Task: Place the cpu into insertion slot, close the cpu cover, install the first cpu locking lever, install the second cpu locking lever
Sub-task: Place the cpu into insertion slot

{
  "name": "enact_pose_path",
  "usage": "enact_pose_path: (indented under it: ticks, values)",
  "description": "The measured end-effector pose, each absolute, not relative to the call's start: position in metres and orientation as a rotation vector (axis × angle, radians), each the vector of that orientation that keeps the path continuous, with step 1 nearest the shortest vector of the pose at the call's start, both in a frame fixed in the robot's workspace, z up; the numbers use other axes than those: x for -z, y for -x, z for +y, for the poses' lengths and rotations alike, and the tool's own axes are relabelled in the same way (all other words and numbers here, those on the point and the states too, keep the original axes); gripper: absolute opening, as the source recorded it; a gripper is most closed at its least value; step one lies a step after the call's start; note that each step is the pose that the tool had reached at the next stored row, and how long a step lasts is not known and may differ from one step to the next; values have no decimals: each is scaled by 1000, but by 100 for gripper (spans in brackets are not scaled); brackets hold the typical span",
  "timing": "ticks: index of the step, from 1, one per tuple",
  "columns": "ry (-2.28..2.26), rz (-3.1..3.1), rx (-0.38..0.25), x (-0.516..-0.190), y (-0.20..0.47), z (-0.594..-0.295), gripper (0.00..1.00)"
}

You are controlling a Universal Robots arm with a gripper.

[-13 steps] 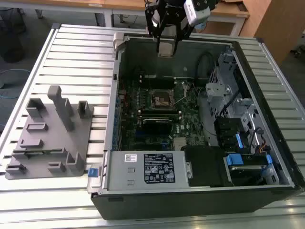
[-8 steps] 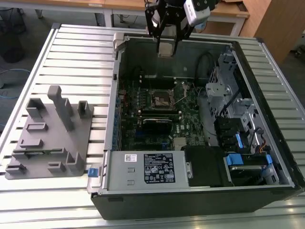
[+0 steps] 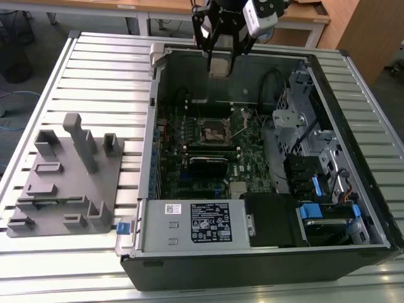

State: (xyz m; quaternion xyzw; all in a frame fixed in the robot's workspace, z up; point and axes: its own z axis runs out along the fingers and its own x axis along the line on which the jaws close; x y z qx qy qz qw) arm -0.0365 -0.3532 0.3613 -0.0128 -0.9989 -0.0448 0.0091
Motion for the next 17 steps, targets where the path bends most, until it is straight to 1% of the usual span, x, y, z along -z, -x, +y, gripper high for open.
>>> enact_pose_path:
  ticks: [17]
  values:
    - [40, -3120, 139, -356, 36, -353, 54]
